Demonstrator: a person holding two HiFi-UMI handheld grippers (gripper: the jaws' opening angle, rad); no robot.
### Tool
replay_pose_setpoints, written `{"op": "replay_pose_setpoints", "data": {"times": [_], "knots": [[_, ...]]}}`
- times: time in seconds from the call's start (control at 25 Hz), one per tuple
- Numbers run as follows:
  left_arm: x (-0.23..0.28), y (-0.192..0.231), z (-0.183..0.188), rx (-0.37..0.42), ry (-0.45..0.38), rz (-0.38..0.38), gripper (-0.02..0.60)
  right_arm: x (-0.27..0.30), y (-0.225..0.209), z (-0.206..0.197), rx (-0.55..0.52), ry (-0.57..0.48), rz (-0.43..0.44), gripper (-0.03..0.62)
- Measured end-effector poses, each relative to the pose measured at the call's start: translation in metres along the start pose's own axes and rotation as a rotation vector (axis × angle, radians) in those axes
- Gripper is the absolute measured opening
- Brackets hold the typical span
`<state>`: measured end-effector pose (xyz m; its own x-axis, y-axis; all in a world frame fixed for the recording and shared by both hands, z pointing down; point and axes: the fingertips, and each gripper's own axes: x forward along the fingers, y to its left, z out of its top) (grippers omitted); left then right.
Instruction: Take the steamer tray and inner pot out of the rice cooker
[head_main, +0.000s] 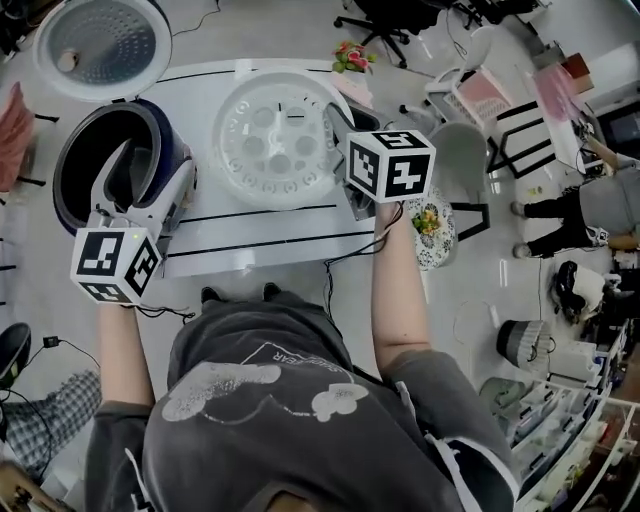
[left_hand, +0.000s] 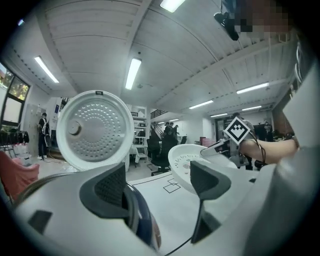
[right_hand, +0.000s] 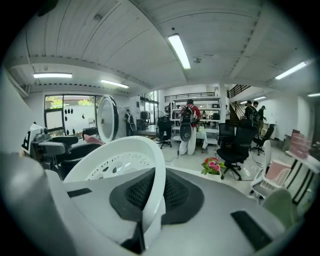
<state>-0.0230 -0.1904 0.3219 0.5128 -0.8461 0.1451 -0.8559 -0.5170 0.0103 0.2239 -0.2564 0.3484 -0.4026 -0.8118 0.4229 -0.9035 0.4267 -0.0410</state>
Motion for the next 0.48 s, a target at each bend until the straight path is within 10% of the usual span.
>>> {"op": "replay_pose_setpoints", "data": {"times": [0.48], "knots": [[0.067,-0.080,-0.047,0.029,0.088,-0.062,0.399,0.011,-0.109,-0.116,0.176,0.102,-0.107,0.042]]}}
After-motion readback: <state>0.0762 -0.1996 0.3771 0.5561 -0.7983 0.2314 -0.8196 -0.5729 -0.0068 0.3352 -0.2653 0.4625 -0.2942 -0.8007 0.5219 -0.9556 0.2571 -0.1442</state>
